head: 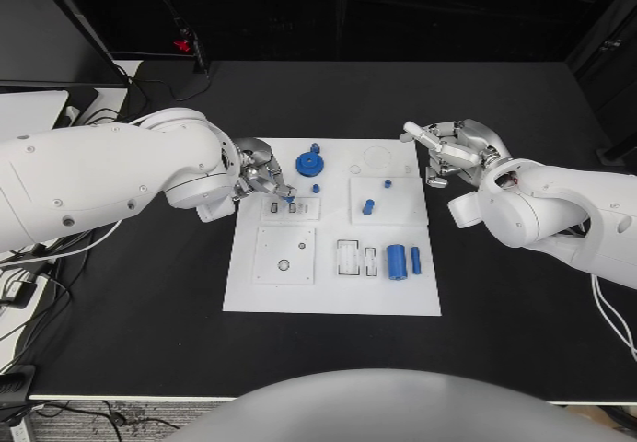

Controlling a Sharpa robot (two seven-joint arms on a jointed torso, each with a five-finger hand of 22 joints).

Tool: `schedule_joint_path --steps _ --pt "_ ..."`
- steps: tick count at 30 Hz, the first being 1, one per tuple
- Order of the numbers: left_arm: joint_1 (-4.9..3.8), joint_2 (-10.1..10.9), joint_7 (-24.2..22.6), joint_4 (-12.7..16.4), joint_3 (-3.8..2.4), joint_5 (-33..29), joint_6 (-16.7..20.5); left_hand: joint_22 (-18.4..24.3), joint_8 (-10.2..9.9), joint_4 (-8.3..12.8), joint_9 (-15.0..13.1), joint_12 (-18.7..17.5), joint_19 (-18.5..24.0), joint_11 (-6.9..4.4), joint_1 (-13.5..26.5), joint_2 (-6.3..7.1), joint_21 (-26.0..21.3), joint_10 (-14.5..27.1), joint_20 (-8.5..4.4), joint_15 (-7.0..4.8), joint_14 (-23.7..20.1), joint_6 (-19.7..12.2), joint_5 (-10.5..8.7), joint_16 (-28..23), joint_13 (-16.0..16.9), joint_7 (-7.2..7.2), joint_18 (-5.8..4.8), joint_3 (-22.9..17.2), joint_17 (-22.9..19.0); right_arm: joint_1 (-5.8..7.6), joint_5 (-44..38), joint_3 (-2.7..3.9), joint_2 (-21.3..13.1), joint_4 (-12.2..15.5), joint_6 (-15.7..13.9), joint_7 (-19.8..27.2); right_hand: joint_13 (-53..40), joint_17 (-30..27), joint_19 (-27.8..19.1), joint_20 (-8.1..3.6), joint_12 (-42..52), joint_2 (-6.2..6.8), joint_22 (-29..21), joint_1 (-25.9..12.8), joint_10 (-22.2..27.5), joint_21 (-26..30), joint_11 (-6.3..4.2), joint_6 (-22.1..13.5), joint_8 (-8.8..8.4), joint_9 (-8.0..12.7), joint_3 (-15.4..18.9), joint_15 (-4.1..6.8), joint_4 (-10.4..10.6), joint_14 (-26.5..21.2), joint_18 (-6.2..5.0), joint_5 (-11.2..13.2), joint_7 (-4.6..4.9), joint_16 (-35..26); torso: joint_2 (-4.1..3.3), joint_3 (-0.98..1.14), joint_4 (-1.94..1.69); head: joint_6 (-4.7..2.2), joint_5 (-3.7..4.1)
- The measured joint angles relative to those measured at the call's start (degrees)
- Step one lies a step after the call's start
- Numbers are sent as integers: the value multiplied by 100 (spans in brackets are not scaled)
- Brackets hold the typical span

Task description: Assemble the parts on the task board

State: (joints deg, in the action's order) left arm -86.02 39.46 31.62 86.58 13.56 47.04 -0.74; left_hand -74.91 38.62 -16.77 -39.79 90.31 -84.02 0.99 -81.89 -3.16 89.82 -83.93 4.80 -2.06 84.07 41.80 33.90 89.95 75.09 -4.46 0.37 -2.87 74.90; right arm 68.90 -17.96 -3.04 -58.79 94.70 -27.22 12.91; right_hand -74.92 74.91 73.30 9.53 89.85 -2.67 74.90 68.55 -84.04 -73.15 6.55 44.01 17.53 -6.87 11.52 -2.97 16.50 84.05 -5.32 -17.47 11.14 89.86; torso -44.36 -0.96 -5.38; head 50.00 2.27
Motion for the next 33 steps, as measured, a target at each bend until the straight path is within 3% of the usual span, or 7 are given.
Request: schedule_joint_path --steps 8,16,33 --pt "135 49 7 38 0 140 213 0 16 0 0 1 0 0 0 0 0 0 0 2 2 8 28 0 -2 -8 0 0 0 -3 0 0 -7 1 -1 3 0 0 0 0 0 0 0 0 0 22 0 0 0 1 0 0 0 0 0 -22 0 0 0 1 0 0 9" --pt "214 70 28 83 2 330 309 0 16 -16 0 -17 0 1 6 -6 0 1 0 3 3 8 28 0 -3 -8 0 -15 0 -8 0 0 -12 3 -1 6 0 0 0 0 0 0 0 0 0 22 0 0 0 1 0 0 0 0 0 -22 0 0 0 1 0 0 -9" --pt "267 62 33 116 2 608 439 1 10 -18 0 -17 0 3 11 -11 0 3 0 3 3 9 27 0 0 -10 1 -13 0 -14 0 0 -23 6 0 10 0 0 -22 22 0 0 0 0 0 22 0 0 0 -3 15 0 15 0 0 -21 0 0 -1 2 0 0 -30"
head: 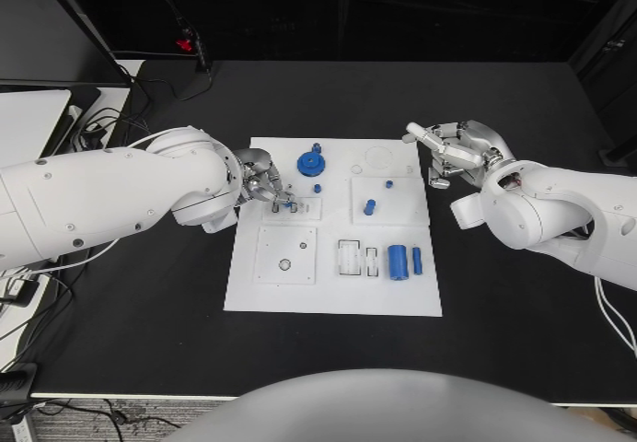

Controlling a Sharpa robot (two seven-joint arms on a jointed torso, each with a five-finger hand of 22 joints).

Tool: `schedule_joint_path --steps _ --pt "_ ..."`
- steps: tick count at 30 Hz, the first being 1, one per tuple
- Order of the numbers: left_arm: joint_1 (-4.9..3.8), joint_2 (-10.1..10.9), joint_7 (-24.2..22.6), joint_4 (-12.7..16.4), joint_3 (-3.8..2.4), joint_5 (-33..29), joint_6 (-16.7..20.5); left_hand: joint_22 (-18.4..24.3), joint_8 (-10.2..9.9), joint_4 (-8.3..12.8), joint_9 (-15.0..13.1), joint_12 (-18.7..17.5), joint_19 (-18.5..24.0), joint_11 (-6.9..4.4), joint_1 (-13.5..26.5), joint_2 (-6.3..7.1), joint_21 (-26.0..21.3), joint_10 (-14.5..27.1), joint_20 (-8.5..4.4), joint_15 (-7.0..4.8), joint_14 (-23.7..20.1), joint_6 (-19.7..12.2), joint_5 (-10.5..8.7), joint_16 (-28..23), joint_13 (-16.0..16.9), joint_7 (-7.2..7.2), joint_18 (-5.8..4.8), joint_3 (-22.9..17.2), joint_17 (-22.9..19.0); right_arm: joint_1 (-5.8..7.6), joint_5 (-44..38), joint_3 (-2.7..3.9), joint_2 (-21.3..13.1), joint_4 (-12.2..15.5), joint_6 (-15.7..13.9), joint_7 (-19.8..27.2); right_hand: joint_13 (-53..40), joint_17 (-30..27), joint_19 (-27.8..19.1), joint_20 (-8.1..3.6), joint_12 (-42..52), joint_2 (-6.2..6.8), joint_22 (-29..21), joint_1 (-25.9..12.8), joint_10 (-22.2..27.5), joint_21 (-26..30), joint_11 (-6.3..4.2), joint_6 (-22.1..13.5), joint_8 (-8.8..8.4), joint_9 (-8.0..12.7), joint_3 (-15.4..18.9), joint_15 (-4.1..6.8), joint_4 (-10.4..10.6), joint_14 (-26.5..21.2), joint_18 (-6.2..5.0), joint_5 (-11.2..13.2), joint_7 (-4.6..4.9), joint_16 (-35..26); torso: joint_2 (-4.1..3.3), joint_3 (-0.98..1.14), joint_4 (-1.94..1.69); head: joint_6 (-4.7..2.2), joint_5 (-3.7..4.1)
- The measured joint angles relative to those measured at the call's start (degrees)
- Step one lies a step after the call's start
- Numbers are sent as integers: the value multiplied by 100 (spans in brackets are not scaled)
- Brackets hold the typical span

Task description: Assemble the parts on the task board

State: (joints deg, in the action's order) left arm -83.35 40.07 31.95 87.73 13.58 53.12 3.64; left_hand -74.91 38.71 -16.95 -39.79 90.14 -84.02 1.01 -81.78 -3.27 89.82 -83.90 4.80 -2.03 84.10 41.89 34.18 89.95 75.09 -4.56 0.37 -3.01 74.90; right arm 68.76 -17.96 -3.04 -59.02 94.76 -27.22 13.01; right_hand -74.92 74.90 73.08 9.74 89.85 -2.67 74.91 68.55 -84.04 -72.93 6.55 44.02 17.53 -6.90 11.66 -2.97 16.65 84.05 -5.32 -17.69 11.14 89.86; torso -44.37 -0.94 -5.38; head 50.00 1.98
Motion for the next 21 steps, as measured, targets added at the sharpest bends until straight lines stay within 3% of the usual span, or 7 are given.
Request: schedule_joint_path --steps 21 --pt "14 -89 32 -17 -7 88 -140 0 -11 5 0 17 0 11 70 -70 0 11 0 8 -8 9 -3 0 -3 -9 0 -37 0 -2 0 0 -1 0 0 2 0 0 0 0 0 0 0 0 0 0 0 0 22 2 0 0 0 0 0 0 0 0 1 -1 0 0 -1"
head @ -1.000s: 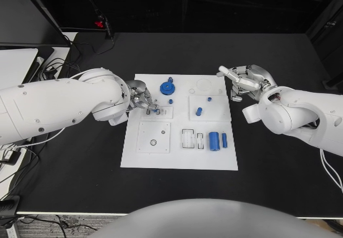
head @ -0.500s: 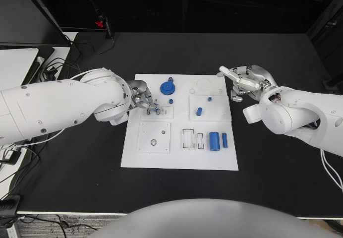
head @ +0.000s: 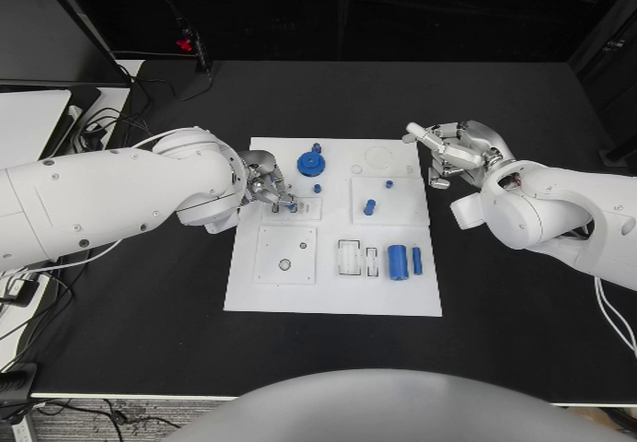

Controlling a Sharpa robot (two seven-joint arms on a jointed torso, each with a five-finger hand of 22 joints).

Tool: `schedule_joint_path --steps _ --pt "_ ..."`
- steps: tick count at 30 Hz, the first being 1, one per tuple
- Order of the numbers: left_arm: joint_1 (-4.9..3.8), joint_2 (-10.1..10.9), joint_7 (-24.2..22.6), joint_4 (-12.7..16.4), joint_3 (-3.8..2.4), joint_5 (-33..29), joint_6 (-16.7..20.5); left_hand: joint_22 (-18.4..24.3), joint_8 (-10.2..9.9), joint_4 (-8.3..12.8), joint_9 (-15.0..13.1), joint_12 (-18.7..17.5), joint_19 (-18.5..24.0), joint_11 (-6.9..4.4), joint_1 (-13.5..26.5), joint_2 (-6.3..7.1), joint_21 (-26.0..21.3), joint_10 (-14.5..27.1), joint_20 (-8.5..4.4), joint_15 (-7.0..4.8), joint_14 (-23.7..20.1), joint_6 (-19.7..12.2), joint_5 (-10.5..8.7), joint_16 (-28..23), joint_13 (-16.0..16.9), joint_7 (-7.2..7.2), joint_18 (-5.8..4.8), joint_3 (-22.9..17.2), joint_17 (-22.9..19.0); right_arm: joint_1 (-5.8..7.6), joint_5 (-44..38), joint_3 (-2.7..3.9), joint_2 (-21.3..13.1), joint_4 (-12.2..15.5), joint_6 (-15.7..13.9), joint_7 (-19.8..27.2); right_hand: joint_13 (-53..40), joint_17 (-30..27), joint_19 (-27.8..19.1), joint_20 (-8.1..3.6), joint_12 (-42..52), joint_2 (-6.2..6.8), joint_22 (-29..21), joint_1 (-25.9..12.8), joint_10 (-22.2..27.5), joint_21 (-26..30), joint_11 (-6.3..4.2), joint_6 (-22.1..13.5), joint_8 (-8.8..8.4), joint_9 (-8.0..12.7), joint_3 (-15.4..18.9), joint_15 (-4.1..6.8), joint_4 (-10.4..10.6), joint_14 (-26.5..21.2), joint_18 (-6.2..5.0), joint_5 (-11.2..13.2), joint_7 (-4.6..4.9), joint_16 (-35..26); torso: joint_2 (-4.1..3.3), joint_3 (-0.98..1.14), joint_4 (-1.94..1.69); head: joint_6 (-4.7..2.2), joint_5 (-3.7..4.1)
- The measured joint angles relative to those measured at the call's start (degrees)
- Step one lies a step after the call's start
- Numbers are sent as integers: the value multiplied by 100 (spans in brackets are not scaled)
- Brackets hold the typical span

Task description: Assemble the parts on the task board

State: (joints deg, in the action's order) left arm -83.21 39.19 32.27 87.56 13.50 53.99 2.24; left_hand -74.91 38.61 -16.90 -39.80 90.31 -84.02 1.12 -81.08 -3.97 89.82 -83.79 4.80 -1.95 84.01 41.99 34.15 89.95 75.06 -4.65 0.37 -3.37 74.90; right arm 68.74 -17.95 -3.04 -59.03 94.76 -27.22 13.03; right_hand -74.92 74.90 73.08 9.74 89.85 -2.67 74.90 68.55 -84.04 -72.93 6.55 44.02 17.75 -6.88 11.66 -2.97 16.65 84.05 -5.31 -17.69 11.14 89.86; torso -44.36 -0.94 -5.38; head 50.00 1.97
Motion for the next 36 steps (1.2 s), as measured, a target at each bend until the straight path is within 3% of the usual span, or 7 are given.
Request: schedule_joint_path --steps 36 --pt "22 -15 -12 -14 -1 3 -84 0 -35 7 -1 -4 0 12 22 -22 0 12 0 2 -1 10 -23 0 -1 -10 0 -7 0 -2 0 0 -2 -10 0 2 0 0 0 0 0 0 0 0 0 0 0 0 0 2 0 0 0 0 0 0 0 0 0 -1 -3 0 13"
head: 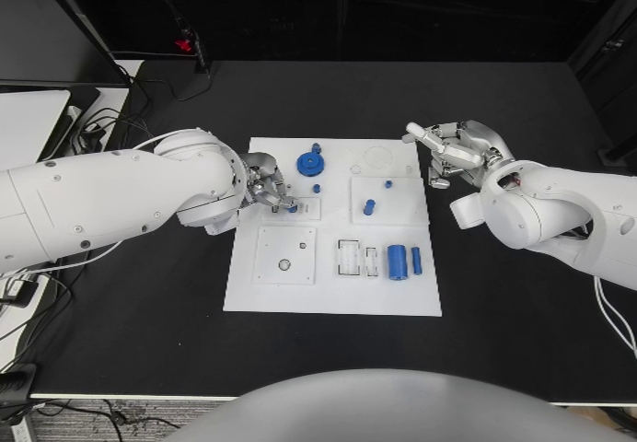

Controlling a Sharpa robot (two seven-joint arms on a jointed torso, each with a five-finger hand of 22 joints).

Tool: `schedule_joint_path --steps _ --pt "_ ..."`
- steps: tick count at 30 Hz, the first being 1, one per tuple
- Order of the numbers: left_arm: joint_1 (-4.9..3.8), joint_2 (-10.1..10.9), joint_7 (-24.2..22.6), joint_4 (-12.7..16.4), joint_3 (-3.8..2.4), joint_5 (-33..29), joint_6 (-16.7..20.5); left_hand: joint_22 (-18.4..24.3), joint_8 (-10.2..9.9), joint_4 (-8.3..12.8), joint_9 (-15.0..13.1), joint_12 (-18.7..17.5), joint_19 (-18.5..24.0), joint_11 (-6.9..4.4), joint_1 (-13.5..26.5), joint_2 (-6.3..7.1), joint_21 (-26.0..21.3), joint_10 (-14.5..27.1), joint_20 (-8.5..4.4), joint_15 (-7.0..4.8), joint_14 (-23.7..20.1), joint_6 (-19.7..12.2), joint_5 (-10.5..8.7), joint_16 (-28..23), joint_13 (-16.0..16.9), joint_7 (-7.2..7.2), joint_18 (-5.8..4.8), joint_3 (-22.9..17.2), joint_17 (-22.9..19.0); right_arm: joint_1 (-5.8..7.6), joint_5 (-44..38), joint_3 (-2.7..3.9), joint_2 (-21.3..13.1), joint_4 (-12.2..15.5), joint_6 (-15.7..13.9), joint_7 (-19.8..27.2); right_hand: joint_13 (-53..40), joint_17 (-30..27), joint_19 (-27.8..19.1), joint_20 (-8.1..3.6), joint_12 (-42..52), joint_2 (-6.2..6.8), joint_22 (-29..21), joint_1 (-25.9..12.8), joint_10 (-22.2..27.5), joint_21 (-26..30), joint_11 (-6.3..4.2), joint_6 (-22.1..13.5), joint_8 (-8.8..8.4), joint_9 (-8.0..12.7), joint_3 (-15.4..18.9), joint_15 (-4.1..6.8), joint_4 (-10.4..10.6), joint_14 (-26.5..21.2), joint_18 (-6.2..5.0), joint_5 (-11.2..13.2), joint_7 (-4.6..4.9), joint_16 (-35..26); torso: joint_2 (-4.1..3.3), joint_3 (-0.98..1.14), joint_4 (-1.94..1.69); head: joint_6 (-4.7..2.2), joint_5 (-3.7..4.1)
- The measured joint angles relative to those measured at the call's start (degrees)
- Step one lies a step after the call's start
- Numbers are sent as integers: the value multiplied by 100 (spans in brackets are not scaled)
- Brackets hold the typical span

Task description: Assemble the parts on the task board

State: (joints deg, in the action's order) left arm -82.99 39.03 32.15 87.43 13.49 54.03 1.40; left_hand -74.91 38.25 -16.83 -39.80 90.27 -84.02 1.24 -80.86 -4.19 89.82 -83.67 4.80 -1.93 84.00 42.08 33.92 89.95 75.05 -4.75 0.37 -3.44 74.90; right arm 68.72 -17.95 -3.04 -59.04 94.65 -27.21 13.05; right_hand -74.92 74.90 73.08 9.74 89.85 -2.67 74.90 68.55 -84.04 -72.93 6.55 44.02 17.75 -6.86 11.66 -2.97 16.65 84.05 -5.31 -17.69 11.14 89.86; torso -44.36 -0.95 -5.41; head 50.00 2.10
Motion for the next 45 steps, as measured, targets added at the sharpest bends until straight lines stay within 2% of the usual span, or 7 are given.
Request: schedule_joint_path --steps 19,45 --pt "6 40 -86 -3 6 0 120 0 18 1 0 4 0 -13 0 0 0 -13 0 0 0 1 -2 0 5 -1 0 -1 0 -9 0 0 -6 -12 0 0 0 0 0 0 0 -31 0 -31 0 28 0 -21 22 -6 0 0 0 0 0 0 21 0 1 2 3 1 -5" --pt "8 -40 -36 -64 -1 2 0 0 1 4 -35 -12 0 -3 23 -23 0 -3 0 0 0 12 -23 0 3 -12 0 -36 0 -11 0 0 -15 -3 0 0 0 0 0 0 0 -31 0 -31 0 27 0 -20 21 -4 0 0 0 0 0 0 21 0 0 2 7 1 3"
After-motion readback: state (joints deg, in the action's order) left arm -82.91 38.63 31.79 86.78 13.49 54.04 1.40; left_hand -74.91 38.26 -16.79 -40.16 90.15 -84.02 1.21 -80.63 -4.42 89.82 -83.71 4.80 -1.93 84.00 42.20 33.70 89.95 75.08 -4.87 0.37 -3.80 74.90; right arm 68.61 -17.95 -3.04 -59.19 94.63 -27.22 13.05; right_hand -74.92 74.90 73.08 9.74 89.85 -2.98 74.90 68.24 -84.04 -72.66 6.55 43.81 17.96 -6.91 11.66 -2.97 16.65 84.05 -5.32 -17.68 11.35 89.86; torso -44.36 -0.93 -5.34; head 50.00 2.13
